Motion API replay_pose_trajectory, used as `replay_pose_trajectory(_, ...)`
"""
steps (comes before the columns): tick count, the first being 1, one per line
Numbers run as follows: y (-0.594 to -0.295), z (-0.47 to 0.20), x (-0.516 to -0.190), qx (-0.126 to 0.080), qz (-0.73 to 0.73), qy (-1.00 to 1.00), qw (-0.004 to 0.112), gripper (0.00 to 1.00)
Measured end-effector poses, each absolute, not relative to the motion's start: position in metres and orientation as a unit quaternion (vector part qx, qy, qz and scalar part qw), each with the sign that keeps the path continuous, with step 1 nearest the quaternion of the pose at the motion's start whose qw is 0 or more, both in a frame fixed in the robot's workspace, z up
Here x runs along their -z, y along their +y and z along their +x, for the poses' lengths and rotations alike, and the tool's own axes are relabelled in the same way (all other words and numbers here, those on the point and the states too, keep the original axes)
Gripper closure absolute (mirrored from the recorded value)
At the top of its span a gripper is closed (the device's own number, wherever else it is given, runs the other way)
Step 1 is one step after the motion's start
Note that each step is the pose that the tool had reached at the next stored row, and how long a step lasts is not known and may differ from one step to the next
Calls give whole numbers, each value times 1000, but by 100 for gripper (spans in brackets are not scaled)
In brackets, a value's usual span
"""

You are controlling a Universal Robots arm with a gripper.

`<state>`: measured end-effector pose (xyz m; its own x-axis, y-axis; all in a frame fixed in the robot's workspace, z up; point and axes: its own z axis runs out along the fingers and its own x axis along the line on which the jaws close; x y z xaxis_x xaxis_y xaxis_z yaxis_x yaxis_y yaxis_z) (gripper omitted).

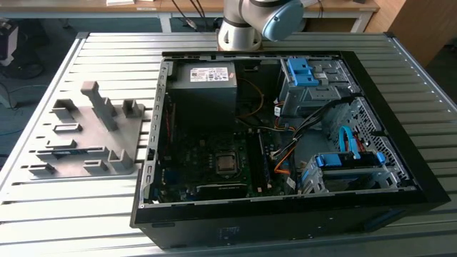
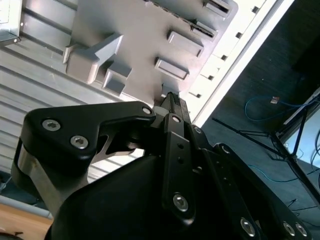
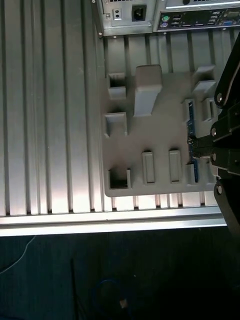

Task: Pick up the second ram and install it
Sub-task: 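Reach for the second ram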

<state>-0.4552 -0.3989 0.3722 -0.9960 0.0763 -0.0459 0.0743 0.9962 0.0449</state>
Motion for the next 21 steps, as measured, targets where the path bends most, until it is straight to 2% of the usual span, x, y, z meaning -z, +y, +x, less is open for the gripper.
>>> replay_pose_trajectory(7,-399,-454,-370,12,36,999,25,90)
replay_pose_trajectory(21,-399,-454,-357,15,36,999,25,90)
